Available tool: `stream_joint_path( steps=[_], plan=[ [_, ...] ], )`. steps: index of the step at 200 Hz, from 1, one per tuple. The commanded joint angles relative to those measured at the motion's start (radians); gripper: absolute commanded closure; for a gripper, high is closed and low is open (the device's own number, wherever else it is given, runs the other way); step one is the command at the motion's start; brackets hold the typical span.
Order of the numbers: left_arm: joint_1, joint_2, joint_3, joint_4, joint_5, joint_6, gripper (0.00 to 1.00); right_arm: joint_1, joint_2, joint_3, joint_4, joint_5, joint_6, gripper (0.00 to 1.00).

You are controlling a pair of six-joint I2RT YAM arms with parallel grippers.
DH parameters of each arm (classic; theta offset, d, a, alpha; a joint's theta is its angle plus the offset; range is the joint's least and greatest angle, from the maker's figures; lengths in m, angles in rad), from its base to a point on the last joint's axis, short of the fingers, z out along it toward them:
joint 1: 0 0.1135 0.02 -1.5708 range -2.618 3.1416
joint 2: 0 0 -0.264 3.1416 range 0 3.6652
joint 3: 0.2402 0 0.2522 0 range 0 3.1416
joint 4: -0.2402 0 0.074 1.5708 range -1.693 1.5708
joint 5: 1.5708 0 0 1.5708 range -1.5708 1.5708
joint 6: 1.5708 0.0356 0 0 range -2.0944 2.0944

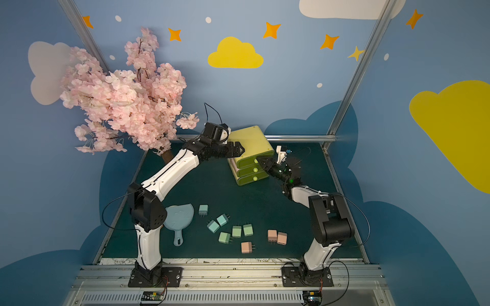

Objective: Place the plugs into the drawer by color
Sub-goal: Open the drawer in the storage box.

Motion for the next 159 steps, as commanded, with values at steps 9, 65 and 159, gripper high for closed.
stream_joint_path(
  steps=[9, 65, 159],
  plan=[
    [0.02, 0.01, 0.019, -0.028, 0.007, 0.002, 0.06, 0.02, 0.033, 0.047, 0.057, -0.013, 0.035, 0.61],
    [0.029, 0.04, 0.019, -0.03, 0.02, -0.001, 0.06, 0.024, 0.036, 0.043, 0.057, -0.006, 0.037, 0.75],
    [0.041, 0.108, 0.015, 0.03, 0.043, -0.061, 0.06, 0.098, -0.283, -0.163, -0.249, 0.17, -0.161, 0.88]
  ],
)
